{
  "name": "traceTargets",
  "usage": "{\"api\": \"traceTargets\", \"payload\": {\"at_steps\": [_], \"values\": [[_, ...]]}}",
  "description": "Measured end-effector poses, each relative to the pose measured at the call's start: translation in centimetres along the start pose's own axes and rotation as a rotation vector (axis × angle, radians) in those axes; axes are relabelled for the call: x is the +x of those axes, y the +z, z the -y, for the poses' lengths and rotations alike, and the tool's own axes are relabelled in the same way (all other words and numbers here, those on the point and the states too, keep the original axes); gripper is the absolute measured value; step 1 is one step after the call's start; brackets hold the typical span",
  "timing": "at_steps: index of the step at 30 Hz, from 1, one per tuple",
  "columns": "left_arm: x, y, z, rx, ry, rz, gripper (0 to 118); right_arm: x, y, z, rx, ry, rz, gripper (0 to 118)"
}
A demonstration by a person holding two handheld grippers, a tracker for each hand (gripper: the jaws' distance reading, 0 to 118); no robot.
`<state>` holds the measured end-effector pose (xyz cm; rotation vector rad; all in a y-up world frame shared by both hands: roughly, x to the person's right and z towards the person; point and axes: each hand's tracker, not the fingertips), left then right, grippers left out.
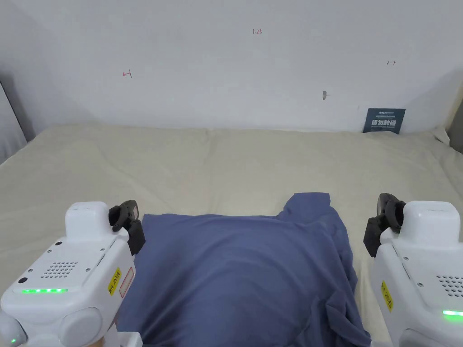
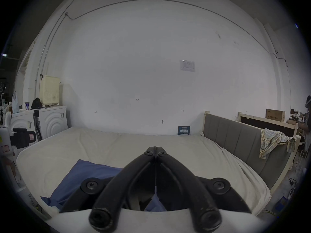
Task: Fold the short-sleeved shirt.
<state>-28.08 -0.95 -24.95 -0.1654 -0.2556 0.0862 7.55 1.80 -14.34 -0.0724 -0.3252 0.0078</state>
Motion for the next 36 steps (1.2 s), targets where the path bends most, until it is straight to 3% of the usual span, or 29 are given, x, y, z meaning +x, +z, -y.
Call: {"api": "traceTargets", "payload": {"at_steps": [3,9,10,11,12,13,14,15,25,26,27,28,29,30,31,32,33,34,35,36], "values": [[-1.1,-0.3,0.6,-0.078,0.013,-0.015,0,-0.1,0.1,0.2,-0.007,-0.005,-0.004,0],[-5.0,-2.1,5.0,-0.423,0.086,-0.061,0,0.0,0.3,1.1,-0.040,-0.001,-0.015,0],[-6.1,-2.3,6.1,-0.472,0.118,-0.061,7,0.1,0.3,1.3,-0.046,0.000,-0.016,0],[-7.0,-2.4,7.2,-0.523,0.154,-0.067,27,0.2,0.3,1.5,-0.052,-0.001,-0.016,0],[-8.0,-2.6,8.3,-0.566,0.196,-0.077,50,0.2,0.3,1.7,-0.061,-0.005,-0.017,0],[-8.7,-2.4,9.4,-0.620,0.244,-0.094,80,0.2,0.2,2.0,-0.071,-0.006,-0.018,0],[-9.5,-2.4,10.5,-0.677,0.261,-0.114,96,0.2,0.2,2.2,-0.081,-0.007,-0.020,0],[-10.1,-2.3,11.4,-0.700,0.271,-0.129,103,0.3,0.2,2.4,-0.088,-0.008,-0.021,0],[-10.8,-2.7,18.5,-0.829,0.077,-0.242,100,-0.4,-0.5,4.2,-0.157,-0.004,-0.032,0],[-10.8,-3.1,19.1,-0.836,0.066,-0.245,92,-0.4,-0.5,4.4,-0.162,-0.001,-0.031,0],[-10.7,-3.3,19.5,-0.850,0.060,-0.243,74,-0.4,-0.5,4.5,-0.169,0.003,-0.028,0],[-10.5,-3.3,19.8,-0.861,0.062,-0.229,36,-0.3,-0.5,4.6,-0.175,0.006,-0.026,0],[-10.2,-3.1,19.9,-0.862,0.093,-0.159,14,-0.1,-0.4,4.9,-0.182,0.008,-0.023,0],[-10.3,-3.0,19.9,-0.860,0.134,-0.101,11,0.1,-0.4,5.1,-0.189,0.009,-0.016,0],[-9.9,-2.8,19.6,-0.846,0.145,-0.112,9,0.5,-0.5,5.5,-0.205,0.013,-0.008,6],[-9.7,-2.7,19.3,-0.839,0.126,-0.134,9,0.8,-0.6,6.0,-0.231,0.014,-0.005,19],[-9.6,-2.4,18.9,-0.821,0.118,-0.126,9,1.2,-0.7,6.5,-0.263,0.008,0.000,39],[-9.5,-2.0,18.3,-0.768,0.110,-0.127,9,1.6,-0.9,7.5,-0.311,-0.005,0.003,69],[-9.5,-1.7,17.7,-0.738,0.107,-0.131,9,2.3,-1.2,8.7,-0.371,-0.018,-0.004,86],[-9.5,-1.6,17.2,-0.731,0.105,-0.128,9,2.7,-1.5,9.7,-0.427,-0.025,-0.010,94]]}}
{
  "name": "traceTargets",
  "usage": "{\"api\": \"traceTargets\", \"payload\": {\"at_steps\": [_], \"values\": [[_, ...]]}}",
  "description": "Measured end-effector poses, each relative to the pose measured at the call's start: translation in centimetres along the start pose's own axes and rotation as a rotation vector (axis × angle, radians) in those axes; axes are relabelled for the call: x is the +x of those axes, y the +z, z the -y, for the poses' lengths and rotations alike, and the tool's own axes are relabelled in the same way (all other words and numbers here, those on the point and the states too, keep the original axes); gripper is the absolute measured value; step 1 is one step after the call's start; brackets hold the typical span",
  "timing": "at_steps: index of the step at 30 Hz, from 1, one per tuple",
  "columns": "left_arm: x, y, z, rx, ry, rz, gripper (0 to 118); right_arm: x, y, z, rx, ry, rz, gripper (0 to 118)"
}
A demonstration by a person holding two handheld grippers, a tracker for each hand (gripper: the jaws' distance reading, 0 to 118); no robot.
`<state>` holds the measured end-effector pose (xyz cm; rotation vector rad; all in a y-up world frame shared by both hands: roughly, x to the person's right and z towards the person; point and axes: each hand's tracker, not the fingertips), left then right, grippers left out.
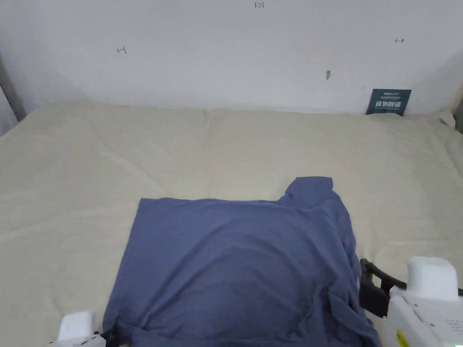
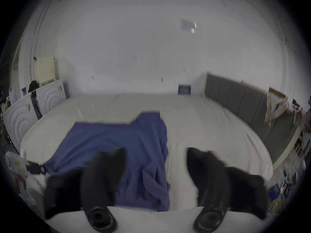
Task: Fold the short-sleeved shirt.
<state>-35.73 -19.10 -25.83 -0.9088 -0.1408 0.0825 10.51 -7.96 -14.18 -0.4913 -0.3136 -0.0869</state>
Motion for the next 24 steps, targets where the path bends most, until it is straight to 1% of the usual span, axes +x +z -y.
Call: {"api": "traceTargets", "payload": {"at_steps": [3,5,7,10,12,13,14,15,16,19,21,24], "values": [[0.1,1.3,-1.0,0.028,-0.001,0.020,9,1.2,-2.1,4.0,-0.145,-0.026,0.042,94],[0.2,1.5,-1.6,0.031,0.004,0.030,9,1.6,-3.8,6.8,-0.247,-0.009,0.071,94],[0.2,1.6,-1.9,0.036,0.011,0.039,9,1.7,-4.9,9.0,-0.328,0.001,0.081,94],[0.5,1.3,-2.0,0.029,0.005,0.043,9,1.8,-6.4,10.8,-0.391,-0.011,0.078,94],[0.5,1.2,-1.9,0.025,0.008,0.050,9,2.0,-7.0,11.2,-0.392,-0.016,0.073,93],[0.5,1.0,-1.9,0.020,0.009,0.052,9,2.0,-7.3,11.3,-0.392,-0.021,0.068,88],[0.6,1.0,-1.9,0.016,0.012,0.051,9,2.0,-7.5,11.3,-0.392,-0.022,0.064,73],[0.5,0.9,-1.8,0.015,0.014,0.051,9,1.8,-7.5,11.2,-0.393,-0.024,0.063,50],[0.5,0.9,-1.8,0.012,0.017,0.051,9,1.7,-7.7,11.2,-0.394,-0.021,0.066,3],[0.6,1.0,-1.9,0.011,0.027,0.050,9,1.9,-7.9,11.0,-0.403,-0.025,0.040,3],[0.5,1.1,-2.3,0.018,0.039,0.057,9,2.1,-7.4,10.4,-0.386,-0.024,0.052,3],[0.2,1.4,-3.5,0.041,0.064,0.073,9,2.3,-6.5,7.8,-0.313,-0.072,0.023,3]]}}
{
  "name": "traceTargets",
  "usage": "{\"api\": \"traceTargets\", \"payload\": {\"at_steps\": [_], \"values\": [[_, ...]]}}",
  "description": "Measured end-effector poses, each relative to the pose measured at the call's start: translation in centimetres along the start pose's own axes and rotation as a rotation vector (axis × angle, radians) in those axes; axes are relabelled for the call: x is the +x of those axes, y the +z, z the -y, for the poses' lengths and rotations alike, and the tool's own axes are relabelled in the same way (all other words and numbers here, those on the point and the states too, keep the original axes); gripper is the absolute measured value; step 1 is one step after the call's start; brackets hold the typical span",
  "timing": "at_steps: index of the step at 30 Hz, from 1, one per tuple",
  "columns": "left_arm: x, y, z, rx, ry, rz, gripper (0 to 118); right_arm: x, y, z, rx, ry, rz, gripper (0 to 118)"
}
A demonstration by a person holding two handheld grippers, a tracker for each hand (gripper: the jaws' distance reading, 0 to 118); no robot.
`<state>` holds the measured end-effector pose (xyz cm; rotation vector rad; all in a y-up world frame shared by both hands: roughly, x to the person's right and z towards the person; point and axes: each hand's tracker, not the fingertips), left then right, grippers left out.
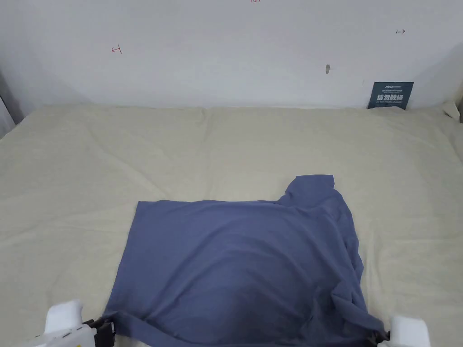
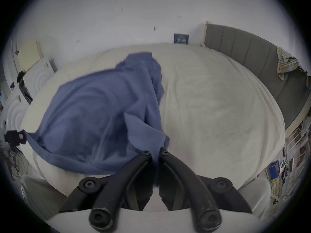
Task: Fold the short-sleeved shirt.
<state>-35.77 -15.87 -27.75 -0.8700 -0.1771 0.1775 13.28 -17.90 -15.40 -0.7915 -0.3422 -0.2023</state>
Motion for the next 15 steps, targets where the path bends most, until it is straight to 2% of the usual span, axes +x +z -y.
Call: {"api": "traceTargets", "payload": {"at_steps": [6,10,15], "values": [[0.2,-0.6,-5.4,0.083,0.005,0.001,8,-1.2,1.1,-6.5,0.126,0.028,-0.020,3],[0.5,-2.6,-9.2,0.106,-0.025,-0.028,8,-2.4,-1.7,-10.2,0.142,0.051,-0.005,3],[0.1,-8.1,-12.2,0.056,-0.032,-0.056,7,-2.7,-7.3,-12.9,0.083,0.046,0.008,3]]}}
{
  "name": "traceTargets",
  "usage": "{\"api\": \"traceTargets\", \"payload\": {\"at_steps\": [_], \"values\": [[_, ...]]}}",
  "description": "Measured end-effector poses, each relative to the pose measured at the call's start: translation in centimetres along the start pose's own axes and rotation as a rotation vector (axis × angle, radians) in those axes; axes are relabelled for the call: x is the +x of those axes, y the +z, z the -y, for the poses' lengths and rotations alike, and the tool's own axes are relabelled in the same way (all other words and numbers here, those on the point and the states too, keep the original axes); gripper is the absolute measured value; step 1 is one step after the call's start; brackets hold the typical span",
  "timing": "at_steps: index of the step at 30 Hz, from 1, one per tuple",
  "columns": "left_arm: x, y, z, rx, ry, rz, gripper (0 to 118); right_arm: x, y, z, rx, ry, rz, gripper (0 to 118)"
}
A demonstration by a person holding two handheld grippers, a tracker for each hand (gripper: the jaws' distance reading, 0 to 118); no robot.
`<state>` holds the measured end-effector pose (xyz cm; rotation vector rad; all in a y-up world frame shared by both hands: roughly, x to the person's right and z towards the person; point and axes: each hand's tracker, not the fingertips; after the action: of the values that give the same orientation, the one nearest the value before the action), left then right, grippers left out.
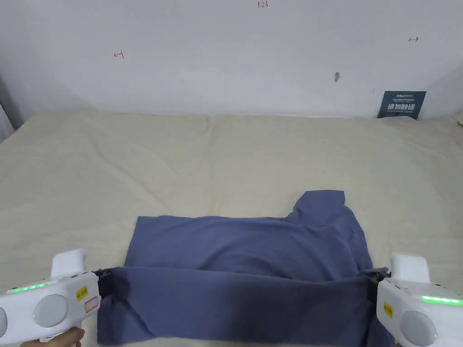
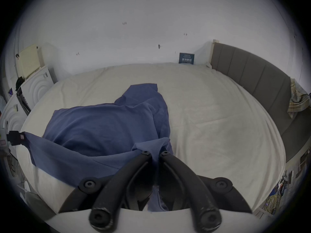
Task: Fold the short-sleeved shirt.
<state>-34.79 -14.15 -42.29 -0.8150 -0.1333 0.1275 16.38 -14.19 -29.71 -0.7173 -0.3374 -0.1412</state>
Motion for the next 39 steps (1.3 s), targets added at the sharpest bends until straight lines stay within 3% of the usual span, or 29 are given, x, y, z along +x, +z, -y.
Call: {"api": "traceTargets", "payload": {"at_steps": [5,9,12,14,15,16,19,23,28,30,32,33,34,35,39], "values": [[0.0,-6.5,-0.5,-0.129,-0.015,-0.033,7,0.0,-6.1,-0.2,-0.117,-0.027,0.011,3],[-0.1,-10.2,0.3,-0.227,-0.020,-0.052,7,1.0,-10.0,1.0,-0.231,-0.114,0.009,4],[-0.2,-10.1,0.9,-0.205,0.009,-0.045,10,1.6,-10.8,1.9,-0.257,-0.110,0.015,25],[-0.5,-9.4,0.5,-0.206,0.041,-0.025,51,1.9,-10.1,1.9,-0.240,-0.111,0.048,63],[-0.6,-8.9,0.4,-0.210,0.069,0.000,74,2.3,-9.5,1.6,-0.231,-0.111,0.054,72],[-0.6,-8.2,0.2,-0.213,0.095,0.025,93,1.3,-7.4,1.4,-0.210,-0.112,0.052,73],[0.2,-4.1,-0.2,-0.074,0.117,0.090,97,1.4,-2.6,0.2,-0.035,-0.110,-0.021,73],[2.4,2.2,-0.9,0.092,0.042,0.104,97,1.7,4.8,-1.5,0.201,-0.078,-0.077,73],[5.2,10.5,0.1,0.354,-0.054,0.092,97,0.5,13.5,-1.5,0.421,-0.033,-0.046,72],[6.0,13.3,1.0,0.442,-0.086,0.089,96,0.3,15.9,-0.8,0.472,-0.011,-0.020,68],[6.8,15.7,2.0,0.502,-0.105,0.107,76,-0.1,17.6,-0.1,0.506,0.004,0.004,38],[7.2,16.8,2.6,0.535,-0.118,0.119,58,-0.2,18.2,0.4,0.521,0.002,0.020,15],[7.2,17.5,3.0,0.568,-0.129,0.134,14,-0.2,18.9,0.8,0.525,0.000,0.021,0],[7.6,18.1,3.4,0.579,-0.142,0.147,0,-0.2,19.5,1.3,0.546,-0.001,0.010,0],[7.8,19.2,4.9,0.561,-0.137,0.146,0,-0.5,21.0,2.0,0.558,0.000,-0.010,0]]}}
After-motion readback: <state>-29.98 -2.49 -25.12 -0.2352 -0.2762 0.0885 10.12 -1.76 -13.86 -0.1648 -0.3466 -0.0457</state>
